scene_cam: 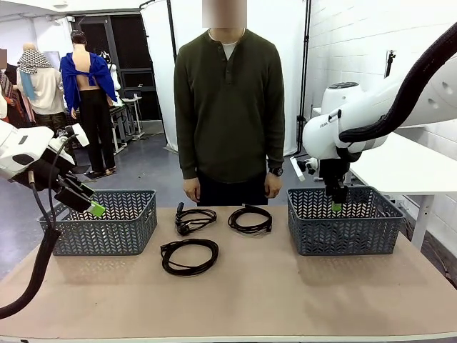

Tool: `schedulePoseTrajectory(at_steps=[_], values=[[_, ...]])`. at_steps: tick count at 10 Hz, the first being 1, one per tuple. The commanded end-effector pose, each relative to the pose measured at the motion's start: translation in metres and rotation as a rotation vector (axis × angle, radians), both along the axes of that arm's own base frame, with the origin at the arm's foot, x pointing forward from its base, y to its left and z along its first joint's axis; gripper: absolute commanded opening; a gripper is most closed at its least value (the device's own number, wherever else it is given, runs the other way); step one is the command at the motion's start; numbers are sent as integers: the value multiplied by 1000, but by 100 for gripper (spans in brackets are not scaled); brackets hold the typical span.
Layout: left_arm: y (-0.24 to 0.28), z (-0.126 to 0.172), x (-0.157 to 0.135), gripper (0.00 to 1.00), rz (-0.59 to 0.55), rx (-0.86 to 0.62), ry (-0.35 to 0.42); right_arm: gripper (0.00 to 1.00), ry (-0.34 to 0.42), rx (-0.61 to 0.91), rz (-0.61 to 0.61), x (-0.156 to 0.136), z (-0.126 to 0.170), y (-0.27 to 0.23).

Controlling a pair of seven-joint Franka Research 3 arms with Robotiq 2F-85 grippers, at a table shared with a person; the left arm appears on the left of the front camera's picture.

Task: Organize the cables according to human instructions.
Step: Pick up a bundle of cables and place it in the basket indicated by the human.

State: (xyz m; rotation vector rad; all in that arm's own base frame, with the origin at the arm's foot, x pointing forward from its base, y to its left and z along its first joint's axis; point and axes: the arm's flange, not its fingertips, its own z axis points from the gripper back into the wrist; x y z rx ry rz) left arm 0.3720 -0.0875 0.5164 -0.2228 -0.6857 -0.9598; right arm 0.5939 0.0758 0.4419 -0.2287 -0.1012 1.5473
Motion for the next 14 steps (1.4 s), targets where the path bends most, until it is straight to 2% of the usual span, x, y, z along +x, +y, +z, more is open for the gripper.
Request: schedulePoseTrajectory(at_steps=[1, 9, 11, 14], values=[[2, -1, 1, 100, -10, -11, 2, 100, 20, 6, 22, 1, 9, -2], [2, -1, 1, 100, -10, -11, 2, 100, 14, -7, 0, -3, 9, 1], [2, -1, 1, 100, -10, -11, 2, 100, 72, 20, -121, -20, 29, 15], [2, -1, 1, 100, -10, -11, 2, 100, 72, 99, -238, -59, 60, 37]])
